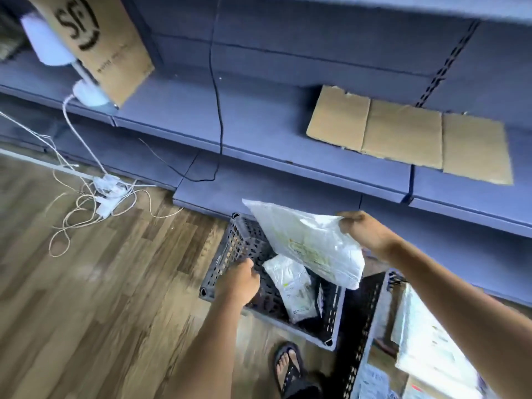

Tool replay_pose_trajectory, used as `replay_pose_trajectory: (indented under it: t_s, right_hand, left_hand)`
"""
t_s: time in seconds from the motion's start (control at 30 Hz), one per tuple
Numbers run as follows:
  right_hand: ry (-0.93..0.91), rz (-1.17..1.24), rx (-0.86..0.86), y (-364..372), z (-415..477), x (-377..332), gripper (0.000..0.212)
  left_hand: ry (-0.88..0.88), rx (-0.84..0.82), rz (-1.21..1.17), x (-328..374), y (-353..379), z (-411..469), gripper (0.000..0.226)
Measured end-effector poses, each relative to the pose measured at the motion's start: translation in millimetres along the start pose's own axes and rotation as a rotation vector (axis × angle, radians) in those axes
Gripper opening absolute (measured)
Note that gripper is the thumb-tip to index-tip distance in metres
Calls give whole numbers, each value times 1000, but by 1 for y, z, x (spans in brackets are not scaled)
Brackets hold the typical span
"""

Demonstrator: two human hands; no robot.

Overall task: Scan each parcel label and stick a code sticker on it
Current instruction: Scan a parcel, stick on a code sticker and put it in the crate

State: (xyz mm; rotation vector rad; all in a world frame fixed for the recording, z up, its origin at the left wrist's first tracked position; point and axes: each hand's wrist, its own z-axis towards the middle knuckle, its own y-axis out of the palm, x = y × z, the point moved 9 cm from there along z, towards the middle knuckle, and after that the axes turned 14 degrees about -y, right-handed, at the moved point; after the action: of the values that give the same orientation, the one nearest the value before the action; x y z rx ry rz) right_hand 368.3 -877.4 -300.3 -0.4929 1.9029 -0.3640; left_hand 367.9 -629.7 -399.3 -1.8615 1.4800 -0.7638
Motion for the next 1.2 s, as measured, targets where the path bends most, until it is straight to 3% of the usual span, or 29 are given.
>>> replay_pose_trajectory:
  t_s: [0.13, 0.23, 0.37, 0.63, 0.67, 0.73, 0.9, 1.2]
  right_hand:
    - [-103, 98, 37, -50, -39, -63, 11]
    - [-206, 147, 71, -85, -72, -115, 11]
    - [-331, 188, 168, -131, -113, -191, 30]
    - [-688, -56, 239, -173, -182, -341, 28]
    - [-713, -2, 271, -180, -180, -351, 28]
    - [-642, 137, 368, -194, -169, -361, 33]
    - [-620, 164, 427, -189, -149, -403, 35]
    - [-619, 368, 486, -162, -95, -461, 30]
  left_hand:
    - [43, 37, -30, 6, -42, -47, 34]
    - [60, 60, -20, 6, -69, -85, 30]
    - [117, 118, -135, 11, -114, -129, 32]
    - [243, 172, -483, 4, -236, -172, 66]
    - [269, 175, -538, 1, -252, -173, 65]
    - [323, 161, -601, -10, -279, -173, 64]
    - [397, 130, -547, -53, -330, -152, 89]
    - [447, 71, -451, -101, -397, -91, 78]
